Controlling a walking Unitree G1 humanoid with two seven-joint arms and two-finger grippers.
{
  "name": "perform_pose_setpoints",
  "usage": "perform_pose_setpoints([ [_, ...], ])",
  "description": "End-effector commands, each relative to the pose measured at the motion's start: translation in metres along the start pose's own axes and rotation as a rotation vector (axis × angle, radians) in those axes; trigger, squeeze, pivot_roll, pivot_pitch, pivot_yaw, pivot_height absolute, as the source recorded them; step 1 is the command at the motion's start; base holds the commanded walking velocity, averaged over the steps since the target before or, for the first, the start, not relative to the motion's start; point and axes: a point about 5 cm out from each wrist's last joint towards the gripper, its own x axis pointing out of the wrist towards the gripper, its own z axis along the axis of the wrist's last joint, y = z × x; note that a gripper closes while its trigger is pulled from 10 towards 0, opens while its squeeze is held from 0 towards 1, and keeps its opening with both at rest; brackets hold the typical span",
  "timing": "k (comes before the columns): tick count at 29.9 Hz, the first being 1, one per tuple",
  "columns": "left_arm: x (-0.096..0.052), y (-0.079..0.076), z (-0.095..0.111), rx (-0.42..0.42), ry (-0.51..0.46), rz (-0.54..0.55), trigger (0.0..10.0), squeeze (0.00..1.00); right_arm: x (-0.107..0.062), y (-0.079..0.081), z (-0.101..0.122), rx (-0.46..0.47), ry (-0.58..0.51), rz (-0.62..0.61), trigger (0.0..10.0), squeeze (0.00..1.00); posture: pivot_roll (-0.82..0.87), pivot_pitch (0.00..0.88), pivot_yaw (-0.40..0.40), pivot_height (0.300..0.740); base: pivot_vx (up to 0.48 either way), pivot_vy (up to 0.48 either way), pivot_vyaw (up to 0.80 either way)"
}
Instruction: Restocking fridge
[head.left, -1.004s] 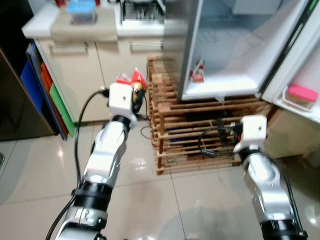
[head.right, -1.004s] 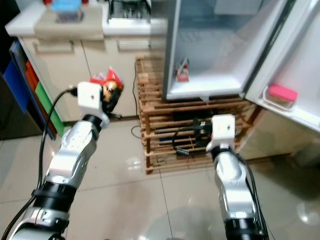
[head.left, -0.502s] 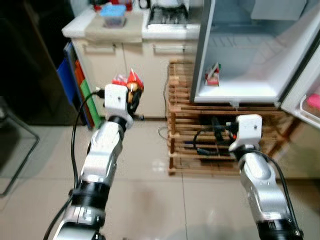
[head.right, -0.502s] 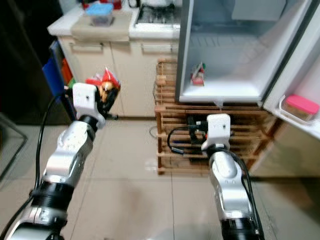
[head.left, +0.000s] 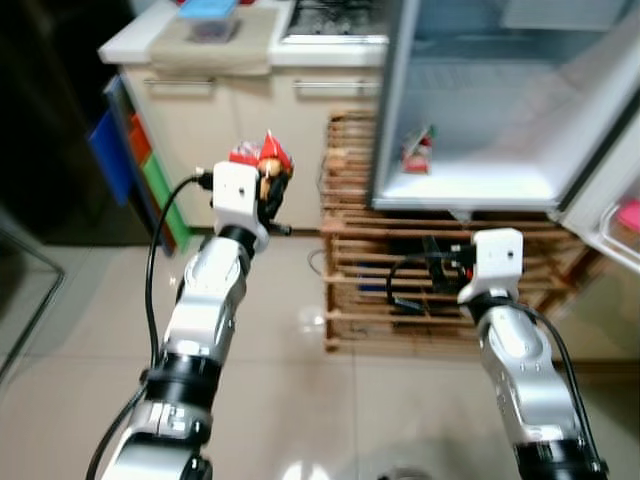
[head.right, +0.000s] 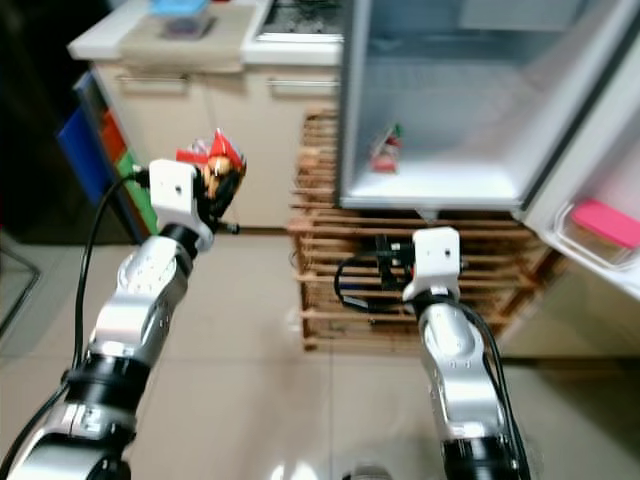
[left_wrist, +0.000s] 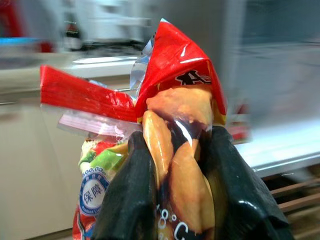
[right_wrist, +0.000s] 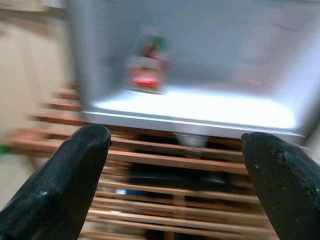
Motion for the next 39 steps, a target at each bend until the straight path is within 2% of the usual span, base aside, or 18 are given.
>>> perform_pose_setpoints([
  [1, 0.004, -0.011, 0.012, 0.009, -0.054, -0.050, 10.0, 0.00, 0.000, -0.004, 0.002, 0.006, -0.002, -0.019, 10.0, 0.00, -0.19, 0.016, 0.038, 0.740, 0.379, -0.289, -0.73],
  [4, 0.004, -0.012, 0.013, 0.006, -0.058, -0.057, 10.0, 0.00, 0.000, -0.004, 0.003, 0.008, -0.016, -0.022, 10.0, 0.00, -0.19, 0.016, 0.038, 0.740, 0.379, -0.291, -0.64],
  [12, 0.005, -0.014, 0.018, 0.011, -0.084, -0.064, 10.0, 0.00, 0.001, -0.002, 0.005, 0.011, -0.024, -0.015, 10.0, 0.00, -0.18, 0.017, 0.043, 0.740, 0.384, -0.282, 0.00],
  [18, 0.006, -0.012, 0.025, 0.035, -0.105, -0.050, 10.0, 0.00, -0.001, 0.001, 0.009, 0.011, -0.045, 0.013, 10.0, 0.00, -0.18, 0.017, 0.042, 0.740, 0.000, 0.000, 0.00],
  [26, 0.006, -0.014, 0.023, 0.037, -0.099, -0.049, 10.0, 0.00, -0.004, 0.002, 0.008, 0.004, -0.044, 0.024, 10.0, 0.00, -0.19, 0.012, 0.042, 0.740, 0.000, 0.000, 0.09],
  [31, 0.008, -0.016, 0.024, 0.035, -0.098, -0.057, 10.0, 0.00, -0.005, 0.000, 0.009, 0.002, -0.045, 0.017, 10.0, 0.00, -0.20, 0.001, 0.044, 0.740, 0.000, 0.000, 0.74],
  [39, 0.014, -0.021, 0.027, 0.043, -0.111, -0.100, 10.0, 0.00, -0.005, -0.005, 0.013, 0.008, -0.057, -0.016, 10.0, 0.00, -0.22, 0.000, 0.053, 0.740, 0.000, 0.000, -0.09],
])
